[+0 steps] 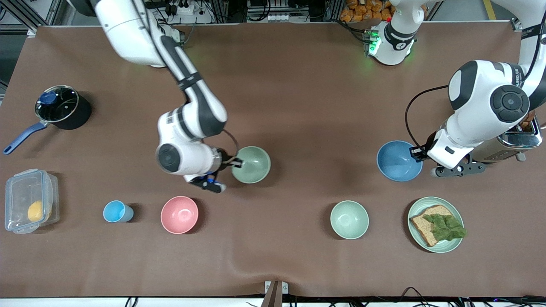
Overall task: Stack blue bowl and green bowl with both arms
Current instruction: 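Grasp the green bowl with the right gripper while the left gripper grasps the blue bowl, then carry the blue bowl with the left gripper toward the green bowl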
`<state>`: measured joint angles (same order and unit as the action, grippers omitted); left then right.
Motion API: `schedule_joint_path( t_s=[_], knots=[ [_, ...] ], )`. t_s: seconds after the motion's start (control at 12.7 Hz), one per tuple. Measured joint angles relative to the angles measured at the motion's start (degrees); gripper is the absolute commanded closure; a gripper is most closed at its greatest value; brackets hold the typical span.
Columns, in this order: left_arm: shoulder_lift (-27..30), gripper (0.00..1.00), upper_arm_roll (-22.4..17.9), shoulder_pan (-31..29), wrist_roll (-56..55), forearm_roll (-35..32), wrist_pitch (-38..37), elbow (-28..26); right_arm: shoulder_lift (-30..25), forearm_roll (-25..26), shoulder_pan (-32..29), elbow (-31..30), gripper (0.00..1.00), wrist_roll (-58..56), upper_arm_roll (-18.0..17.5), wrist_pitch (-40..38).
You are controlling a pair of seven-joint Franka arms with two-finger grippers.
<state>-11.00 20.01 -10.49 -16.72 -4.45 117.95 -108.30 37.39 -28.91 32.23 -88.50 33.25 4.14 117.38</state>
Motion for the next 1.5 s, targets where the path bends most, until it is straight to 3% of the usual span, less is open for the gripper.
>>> schedule_joint_path(
  t_s=[0.55,0.63,0.79,1.02,1.26,1.5],
  knots=[
    [-0.8,1.00,3.3,0.4,-6.1,0.0,-0.1,0.0,5.1,-6.1,7.0,0.0,1.00,7.1,0.0,11.8],
    [-1.0,1.00,3.4,0.5,-6.2,0.1,-0.1,0.0,5.8,-6.5,7.7,0.0,0.85,7.6,0.0,12.9],
    [-1.4,1.00,3.8,0.5,-6.9,1.5,-0.1,0.0,7.0,-6.9,9.0,0.0,0.00,7.9,0.0,15.8],
    [-1.9,1.00,4.0,0.9,-8.3,2.5,0.0,0.0,7.3,-7.0,9.9,0.5,0.00,10.1,0.0,17.1],
    [-2.8,1.00,4.0,1.9,-9.7,2.5,0.0,0.0,7.1,-7.0,9.8,4.2,0.00,20.5,0.6,16.5],
    [-3.4,1.00,4.1,3.0,-11.8,2.5,0.2,0.0,7.0,-7.1,7.2,6.8,0.00,24.9,1.2,14.2]
  ],
)
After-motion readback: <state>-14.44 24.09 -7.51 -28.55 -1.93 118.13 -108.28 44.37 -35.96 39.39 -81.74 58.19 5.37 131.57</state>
